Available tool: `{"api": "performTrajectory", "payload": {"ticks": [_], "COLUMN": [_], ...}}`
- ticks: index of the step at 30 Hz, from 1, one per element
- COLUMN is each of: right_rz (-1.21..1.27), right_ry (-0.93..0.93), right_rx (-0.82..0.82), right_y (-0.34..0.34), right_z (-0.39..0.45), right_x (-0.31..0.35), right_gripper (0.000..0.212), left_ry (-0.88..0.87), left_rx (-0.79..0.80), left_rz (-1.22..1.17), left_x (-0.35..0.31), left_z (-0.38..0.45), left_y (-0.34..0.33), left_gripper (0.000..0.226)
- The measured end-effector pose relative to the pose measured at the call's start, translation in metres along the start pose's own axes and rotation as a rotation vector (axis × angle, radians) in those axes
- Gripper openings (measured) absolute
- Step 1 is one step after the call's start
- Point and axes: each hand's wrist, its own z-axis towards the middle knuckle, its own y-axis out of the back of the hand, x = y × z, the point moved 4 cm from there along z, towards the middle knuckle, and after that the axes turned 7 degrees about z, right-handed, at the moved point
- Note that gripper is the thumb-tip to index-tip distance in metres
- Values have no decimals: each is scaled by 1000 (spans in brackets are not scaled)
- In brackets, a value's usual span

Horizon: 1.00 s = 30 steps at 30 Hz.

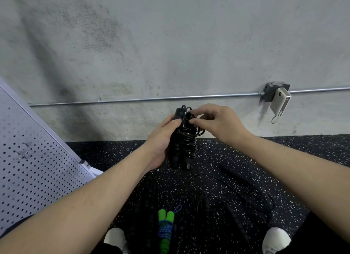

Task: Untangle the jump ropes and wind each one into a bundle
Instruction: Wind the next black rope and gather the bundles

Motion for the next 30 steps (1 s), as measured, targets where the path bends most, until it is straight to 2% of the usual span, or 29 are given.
{"api": "performTrajectory", "payload": {"ticks": [6, 10, 13, 18, 23, 27, 30], "right_rz": [33, -62, -61, 47, 5, -15, -4], "right_ry": [114, 161, 153, 172, 156, 84, 34], "right_rx": [73, 37, 2, 8, -67, -159, -142], "right_y": [-5, -3, -3, -3, -11, -16, -19], "right_z": [-1, -2, -1, -5, -9, -8, -7], "right_x": [7, 6, 3, 4, 4, 2, 1], "right_gripper": [29, 24, 19, 27, 15, 16, 22], "left_ry": [60, 63, 63, 101, 124, 149, 130], "left_rx": [155, 190, 163, 155, 133, 38, -46], "left_rz": [-20, -32, -59, -57, -66, -88, -83], "left_x": [-4, -6, -7, -9, -12, -10, -9], "left_z": [-7, -8, -7, -11, -11, -11, -8], "left_y": [1, 0, -4, -4, -5, -7, -6], "left_gripper": [34, 33, 34, 38, 38, 39, 40]}}
